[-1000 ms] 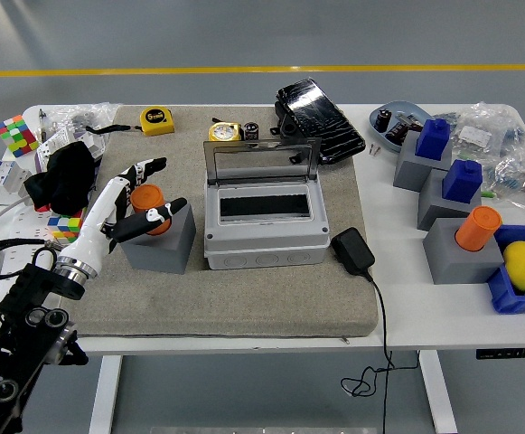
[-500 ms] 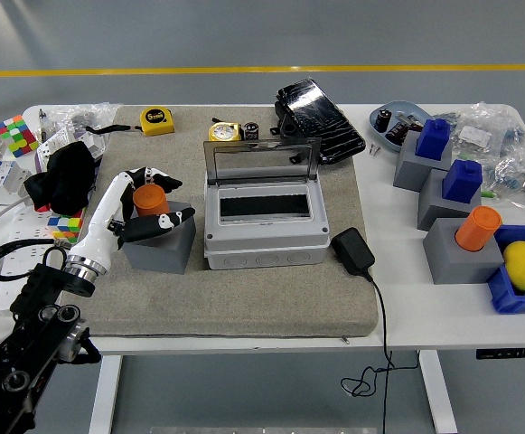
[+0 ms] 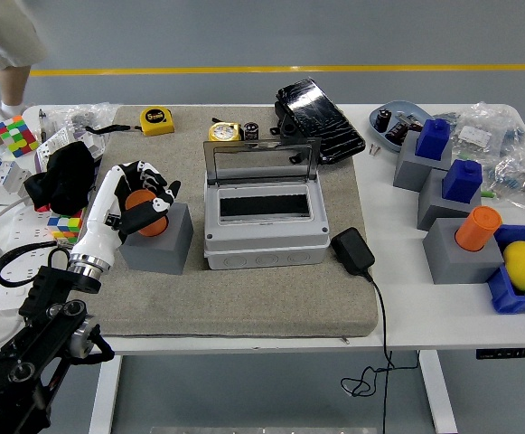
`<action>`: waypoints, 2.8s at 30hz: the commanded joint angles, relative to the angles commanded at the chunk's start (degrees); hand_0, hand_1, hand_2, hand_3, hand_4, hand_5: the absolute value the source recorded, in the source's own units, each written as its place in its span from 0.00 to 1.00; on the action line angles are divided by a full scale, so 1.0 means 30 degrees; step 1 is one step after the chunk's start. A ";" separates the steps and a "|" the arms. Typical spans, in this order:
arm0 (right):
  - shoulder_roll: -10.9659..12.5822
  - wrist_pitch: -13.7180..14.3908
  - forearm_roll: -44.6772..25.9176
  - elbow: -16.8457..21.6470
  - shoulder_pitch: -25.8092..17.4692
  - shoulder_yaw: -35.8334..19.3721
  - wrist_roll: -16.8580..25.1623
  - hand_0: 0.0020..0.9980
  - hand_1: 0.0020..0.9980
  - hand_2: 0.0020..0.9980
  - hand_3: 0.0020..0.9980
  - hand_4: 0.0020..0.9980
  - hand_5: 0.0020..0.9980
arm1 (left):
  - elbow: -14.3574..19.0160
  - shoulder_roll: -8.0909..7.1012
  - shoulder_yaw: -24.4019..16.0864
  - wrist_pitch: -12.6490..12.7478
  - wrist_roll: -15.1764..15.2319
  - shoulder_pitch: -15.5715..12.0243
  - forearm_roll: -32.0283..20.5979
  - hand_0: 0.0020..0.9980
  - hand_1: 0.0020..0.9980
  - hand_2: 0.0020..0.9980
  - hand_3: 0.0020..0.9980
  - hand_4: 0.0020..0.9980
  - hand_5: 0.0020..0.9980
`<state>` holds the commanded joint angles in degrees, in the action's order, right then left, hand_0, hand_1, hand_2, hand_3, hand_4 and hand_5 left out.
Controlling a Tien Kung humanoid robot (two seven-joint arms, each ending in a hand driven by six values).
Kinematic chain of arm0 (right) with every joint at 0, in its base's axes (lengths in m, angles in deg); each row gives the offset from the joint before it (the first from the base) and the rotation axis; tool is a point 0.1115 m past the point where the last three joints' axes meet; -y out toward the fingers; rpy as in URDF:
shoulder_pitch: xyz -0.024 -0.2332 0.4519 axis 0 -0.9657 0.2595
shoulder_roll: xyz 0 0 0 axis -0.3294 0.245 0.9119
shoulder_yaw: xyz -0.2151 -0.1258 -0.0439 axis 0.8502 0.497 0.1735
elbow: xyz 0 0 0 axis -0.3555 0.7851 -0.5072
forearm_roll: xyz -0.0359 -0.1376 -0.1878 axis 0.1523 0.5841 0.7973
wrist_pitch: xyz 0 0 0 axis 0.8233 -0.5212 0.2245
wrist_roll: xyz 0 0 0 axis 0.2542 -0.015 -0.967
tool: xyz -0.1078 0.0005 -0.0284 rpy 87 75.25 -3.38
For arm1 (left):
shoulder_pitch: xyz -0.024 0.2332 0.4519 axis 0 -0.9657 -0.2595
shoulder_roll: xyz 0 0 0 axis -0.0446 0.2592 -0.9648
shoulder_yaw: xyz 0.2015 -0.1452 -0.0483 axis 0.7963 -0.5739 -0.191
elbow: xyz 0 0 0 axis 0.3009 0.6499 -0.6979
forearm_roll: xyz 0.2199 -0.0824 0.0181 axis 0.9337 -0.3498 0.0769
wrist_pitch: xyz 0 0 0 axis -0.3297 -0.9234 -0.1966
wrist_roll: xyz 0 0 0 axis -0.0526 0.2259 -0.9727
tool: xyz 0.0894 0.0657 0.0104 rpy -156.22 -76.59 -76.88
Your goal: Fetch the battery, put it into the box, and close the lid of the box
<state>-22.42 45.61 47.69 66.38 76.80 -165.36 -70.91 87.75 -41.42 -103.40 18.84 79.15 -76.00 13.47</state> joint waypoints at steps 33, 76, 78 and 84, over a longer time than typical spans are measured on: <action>0.0011 0.0174 -0.0060 0.0000 -0.0003 0.0074 0.0259 0.70 0.68 0.71 0.65 1.00 0.64 | -0.0042 0.0206 0.0173 0.0100 -0.0019 0.0637 0.0721 0.05 0.04 0.14 0.19 0.66 0.00; -0.0020 0.0218 0.0054 0.0000 0.0000 -0.0050 0.0254 0.70 0.67 0.71 0.65 1.00 0.64 | 0.1618 -0.0639 -0.0024 -0.0057 -0.3257 0.0503 0.0866 0.01 0.02 0.14 0.19 0.72 0.00; -0.0022 0.0213 0.0126 0.0000 0.0013 -0.0070 0.0239 0.70 0.67 0.71 0.65 1.00 0.64 | 0.1584 -0.0654 0.0065 -0.0085 -0.3309 0.0497 0.0681 0.01 0.02 0.14 0.19 0.72 0.00; -0.0019 0.0194 0.0114 0.0000 0.0040 0.0077 0.0256 0.70 0.67 0.71 0.65 1.00 0.64 | 0.1401 -0.0496 0.0234 -0.0125 -0.3388 0.0505 0.0370 0.02 0.02 0.15 0.20 0.73 0.00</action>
<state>-22.47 46.20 48.03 66.38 76.92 -165.13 -70.14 91.95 -42.91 -102.70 18.46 68.98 -74.48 14.58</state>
